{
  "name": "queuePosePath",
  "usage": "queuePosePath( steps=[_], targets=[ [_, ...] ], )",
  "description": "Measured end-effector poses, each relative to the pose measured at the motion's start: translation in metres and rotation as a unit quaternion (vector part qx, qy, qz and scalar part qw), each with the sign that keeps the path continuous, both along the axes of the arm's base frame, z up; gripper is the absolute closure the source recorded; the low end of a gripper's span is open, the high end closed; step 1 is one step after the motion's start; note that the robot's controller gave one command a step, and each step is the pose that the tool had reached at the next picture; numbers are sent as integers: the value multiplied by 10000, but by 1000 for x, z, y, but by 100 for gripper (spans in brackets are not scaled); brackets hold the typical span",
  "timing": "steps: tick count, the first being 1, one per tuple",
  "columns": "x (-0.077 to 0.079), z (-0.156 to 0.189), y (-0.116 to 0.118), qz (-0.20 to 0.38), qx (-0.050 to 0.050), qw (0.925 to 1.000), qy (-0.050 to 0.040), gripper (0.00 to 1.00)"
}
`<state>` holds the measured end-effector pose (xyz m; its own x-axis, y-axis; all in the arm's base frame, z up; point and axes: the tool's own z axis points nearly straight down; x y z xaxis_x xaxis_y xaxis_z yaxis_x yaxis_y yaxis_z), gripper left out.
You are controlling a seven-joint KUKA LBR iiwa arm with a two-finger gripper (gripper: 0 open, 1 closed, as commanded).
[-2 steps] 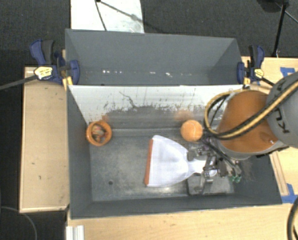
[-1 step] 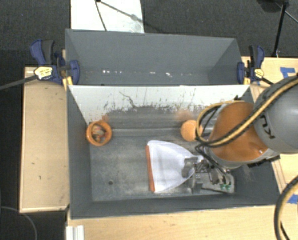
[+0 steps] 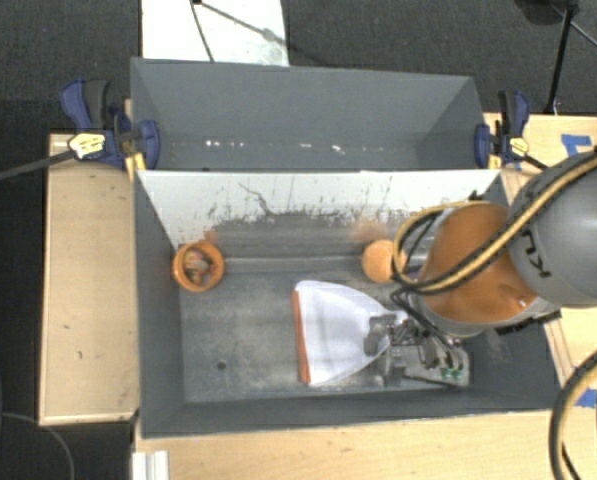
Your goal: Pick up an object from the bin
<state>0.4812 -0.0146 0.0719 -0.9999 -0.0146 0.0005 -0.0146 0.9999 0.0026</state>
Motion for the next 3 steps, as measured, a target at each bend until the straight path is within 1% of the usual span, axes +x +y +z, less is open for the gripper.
queuePosePath(
  steps=[1,2,3],
  targets=[
    [16,127,7,140,-13,9999,-12,100],
    [16,127,7,140,-13,9999,-12,100],
    [12,222,-12,130,-14,9999,-16,100]
  ],
)
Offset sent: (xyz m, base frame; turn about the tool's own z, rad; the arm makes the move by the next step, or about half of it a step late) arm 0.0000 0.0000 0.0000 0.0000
